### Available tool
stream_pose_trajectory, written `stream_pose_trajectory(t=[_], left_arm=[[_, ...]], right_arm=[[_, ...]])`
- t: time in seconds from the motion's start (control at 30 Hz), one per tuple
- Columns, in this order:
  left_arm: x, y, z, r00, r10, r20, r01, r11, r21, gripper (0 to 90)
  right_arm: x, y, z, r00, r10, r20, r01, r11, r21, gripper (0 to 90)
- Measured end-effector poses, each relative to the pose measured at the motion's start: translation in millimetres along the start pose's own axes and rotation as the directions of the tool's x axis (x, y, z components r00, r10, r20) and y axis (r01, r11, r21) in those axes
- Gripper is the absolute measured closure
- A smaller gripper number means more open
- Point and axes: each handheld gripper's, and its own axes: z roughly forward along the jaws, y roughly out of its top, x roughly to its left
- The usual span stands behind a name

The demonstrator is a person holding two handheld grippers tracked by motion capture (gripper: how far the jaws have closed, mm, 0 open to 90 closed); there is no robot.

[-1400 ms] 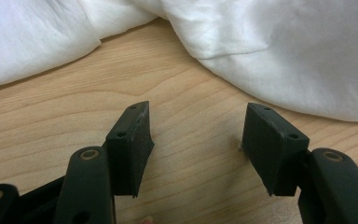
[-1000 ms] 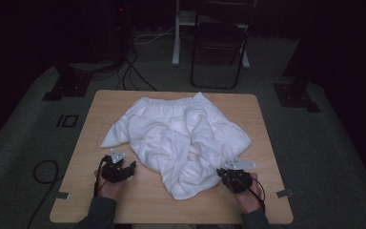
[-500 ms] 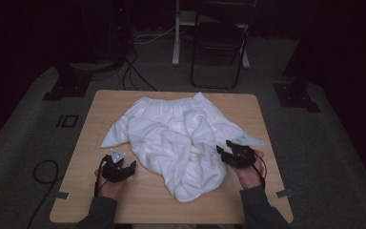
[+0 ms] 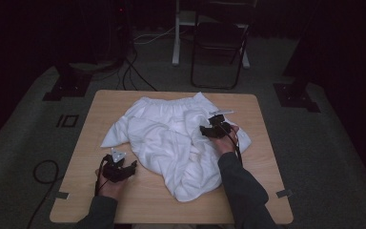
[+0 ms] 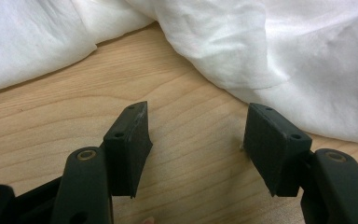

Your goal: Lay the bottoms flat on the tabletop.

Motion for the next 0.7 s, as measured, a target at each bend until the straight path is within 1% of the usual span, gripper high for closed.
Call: stream_pose_trajectory(t=[0.03,0.07,0.1,0.13,0.17,0.2,0.23,0.27,0.3,0.33,0.37,0.4,0.43,0.47,0.53,0.6,0.67,0.7], left_arm=[[0.0,0.0,0.0,1.0,0.0,0.0,0.0,1.0,0.001,40.9],[0.1,0.0,0.0,1.0,0.001,0.0,-0.001,1.0,0.001,40.9],[0.1,0.0,0.0,1.0,0.001,0.001,-0.001,1.0,0.0,40.8],[0.1,0.0,-0.1,1.0,0.001,0.001,-0.001,1.0,0.001,40.7],[0.1,0.0,-0.1,1.0,0.001,0.001,-0.001,1.0,0.001,40.7],[0.0,0.0,-0.1,1.0,0.001,0.002,-0.001,1.0,0.001,40.6],[0.0,0.0,-0.1,1.0,0.002,0.002,-0.002,1.0,0.001,40.6],[0.1,-0.1,-0.2,1.0,0.002,0.003,-0.002,1.0,0.002,40.5],[0.0,-0.4,-0.6,1.0,0.002,0.003,-0.002,1.0,0.002,40.5],[-0.5,-0.8,-0.9,1.0,0.003,0.002,-0.003,1.0,0.001,40.6],[-0.5,-0.8,-0.9,1.0,0.003,0.002,-0.003,1.0,0.001,40.5],[-0.5,-0.8,-0.9,1.0,0.003,0.003,-0.003,1.0,0.001,40.5],[-0.6,-0.9,-0.9,1.0,0.003,0.003,-0.003,1.0,0.0,40.5],[-0.6,-0.9,-0.9,1.0,0.002,0.003,-0.002,1.0,-0.001,40.6],[-0.7,-1.0,-0.8,1.0,0.002,0.002,-0.002,1.0,-0.002,40.6],[-0.5,-1.0,-1.0,1.0,0.004,0.002,-0.004,1.0,0.0,40.6],[-0.5,-1.0,-1.0,1.0,0.005,0.002,-0.005,1.0,0.0,40.6],[-0.5,-1.1,-1.0,1.0,0.004,0.002,-0.004,1.0,0.0,40.6]], right_arm=[[0.0,0.4,4.9,0.9999,0.009,-0.006,-0.009,1.0,0.018,39.0],[0.7,0.2,11.1,0.9999,0.006,-0.011,-0.005,0.999,0.042,40.8],[1.6,-0.7,16.0,0.9999,-0.001,-0.016,0.002,0.998,0.065,47.2],[1.9,-2.5,19.1,0.9994,-0.003,-0.033,0.006,0.996,0.086,60.0],[2.9,-5.5,19.5,0.9993,-0.016,-0.035,0.019,0.994,0.104,70.8],[3.4,-11.0,13.6,0.9992,-0.023,-0.033,0.026,0.993,0.111,84.9],[3.4,-11.0,13.6,0.9992,-0.023,-0.033,0.026,0.993,0.111,84.9],[2.2,-20.6,-3.9,0.9972,-0.006,-0.074,0.011,0.998,0.064,87.6],[2.2,-20.6,-3.9,0.9972,-0.006,-0.074,0.011,0.998,0.064,87.6],[1.8,-26.6,-14.7,0.9973,-0.016,-0.072,0.02,0.999,0.046,87.8],[1.8,-26.6,-14.7,0.9973,-0.016,-0.072,0.02,0.999,0.046,87.8],[1.9,-38.2,-34.3,0.9977,-0.051,-0.044,0.052,0.998,0.027,87.8],[1.0,-45.4,-45.8,0.9977,-0.061,-0.03,0.061,0.998,0.017,87.9],[-1.4,-56.0,-62.7,0.9978,-0.066,-0.012,0.066,0.998,-0.003,87.8],[-3.6,-70.1,-84.4,0.9961,-0.087,0.016,0.087,0.996,-0.017,87.8],[-6.1,-84.5,-103.9,0.9955,-0.089,0.033,0.09,0.996,-0.026,87.8],[-7.1,-100.3,-121.1,0.9919,-0.109,0.066,0.11,0.994,-0.024,87.7],[-7.9,-108.7,-129.0,0.9912,-0.11,0.074,0.112,0.993,-0.02,87.7]])
